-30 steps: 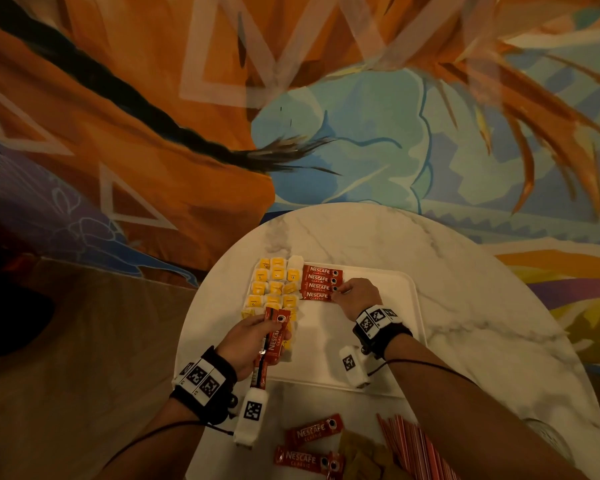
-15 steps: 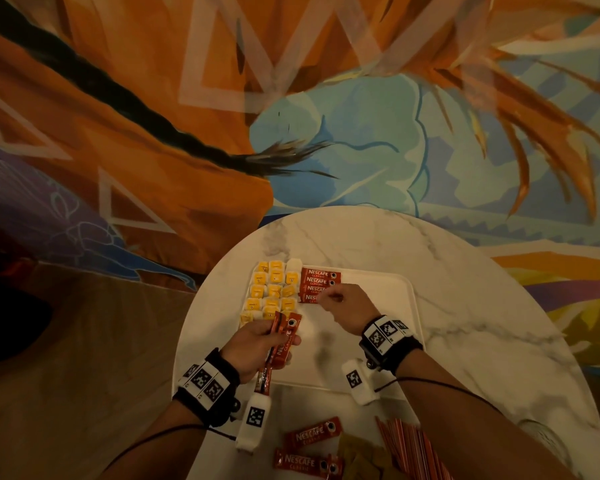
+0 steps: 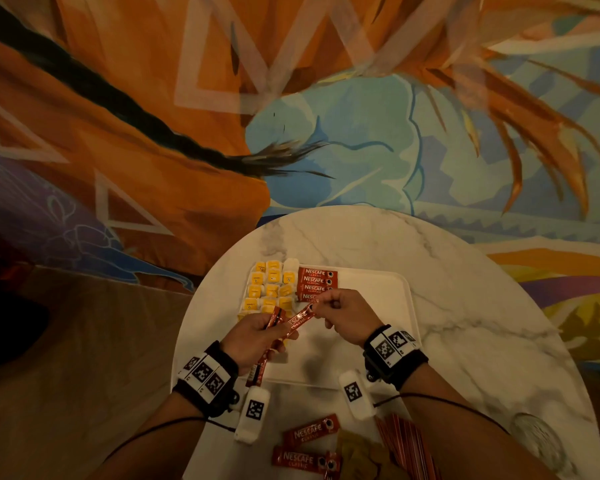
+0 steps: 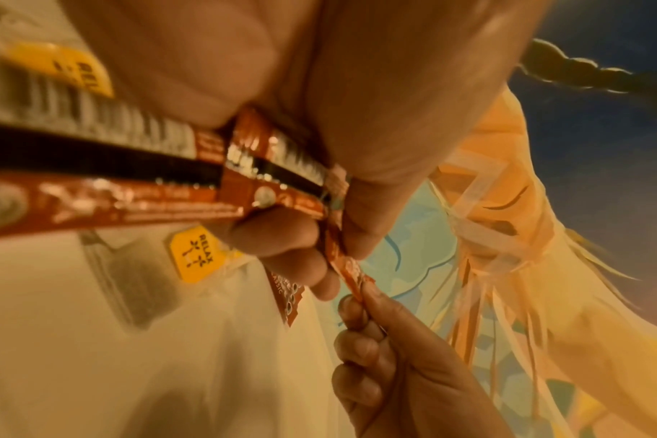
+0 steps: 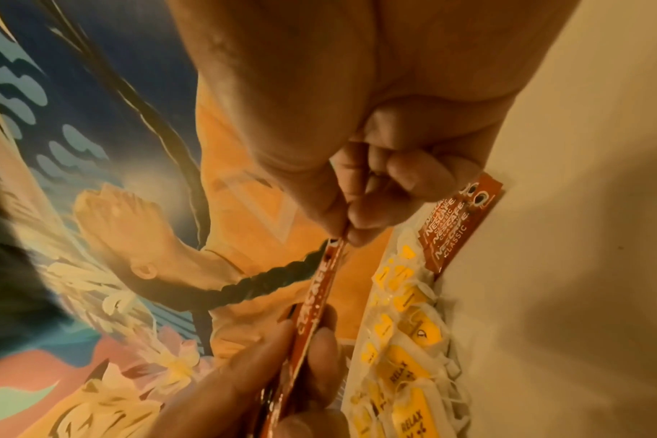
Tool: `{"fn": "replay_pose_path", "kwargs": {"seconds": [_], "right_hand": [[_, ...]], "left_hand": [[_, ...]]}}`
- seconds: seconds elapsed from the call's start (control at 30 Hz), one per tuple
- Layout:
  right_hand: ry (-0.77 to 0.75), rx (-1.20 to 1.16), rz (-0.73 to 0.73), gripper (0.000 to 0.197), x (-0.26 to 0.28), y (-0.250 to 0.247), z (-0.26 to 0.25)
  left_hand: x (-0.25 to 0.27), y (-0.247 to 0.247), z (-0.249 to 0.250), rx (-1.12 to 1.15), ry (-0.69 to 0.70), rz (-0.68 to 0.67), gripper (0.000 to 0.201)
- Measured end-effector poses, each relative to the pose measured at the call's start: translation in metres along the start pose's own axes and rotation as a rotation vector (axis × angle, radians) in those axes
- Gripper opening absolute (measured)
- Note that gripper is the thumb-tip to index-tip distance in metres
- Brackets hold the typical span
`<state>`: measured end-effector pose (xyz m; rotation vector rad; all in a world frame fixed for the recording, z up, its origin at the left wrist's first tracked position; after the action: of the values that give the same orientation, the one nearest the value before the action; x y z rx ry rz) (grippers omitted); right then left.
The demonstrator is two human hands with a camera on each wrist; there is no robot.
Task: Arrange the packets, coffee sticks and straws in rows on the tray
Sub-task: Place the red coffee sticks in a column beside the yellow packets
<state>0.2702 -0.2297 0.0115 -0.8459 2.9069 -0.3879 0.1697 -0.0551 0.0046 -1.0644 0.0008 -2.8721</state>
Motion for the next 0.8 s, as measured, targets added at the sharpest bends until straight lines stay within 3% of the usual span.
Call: {"fn": "replay_pose_path", "kwargs": {"seconds": [0.07,0.3,0.5,0.63,0.8], "right_hand": [[0.03,-0.031,0.038,0.007,0.003,-0.003,0.005],[0.093,0.076,-0.044,0.006,0.018,-0.009,0.022],[0.207,0.118,0.12,0.005,0.011,-0.037,0.047],[0.265,0.238,0.115,0.008,-0.001,-0.037,0.059],[0.29,0.374,0.1,0.009,-0.015,-0.028,0.063]], "left_hand": [[-0.002,-0.004,-0.003,0.019,-0.003,0.03,0.015],[-0.009,-0.008,-0.008,0.135,-0.01,0.11,0.018],[-0.013,-0.004,-0.014,0.398,-0.151,0.009,0.023],[-0.015,-0.006,-0.019,0.486,-0.201,-0.091,0.034],[-0.01,-0.003,-0.016,0.451,-0.168,-0.158,0.04]]}}
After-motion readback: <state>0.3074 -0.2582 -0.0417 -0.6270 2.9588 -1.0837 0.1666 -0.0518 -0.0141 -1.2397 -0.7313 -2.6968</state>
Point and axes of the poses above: each hand's wrist, its own x-axis away from the middle knuckle, its own y-axis out of the palm, z = x × y, the point moved 4 cm from there along -x, towards the middle knuckle, and after that the axes turned 14 degrees about -y, right-handed, at the moved point
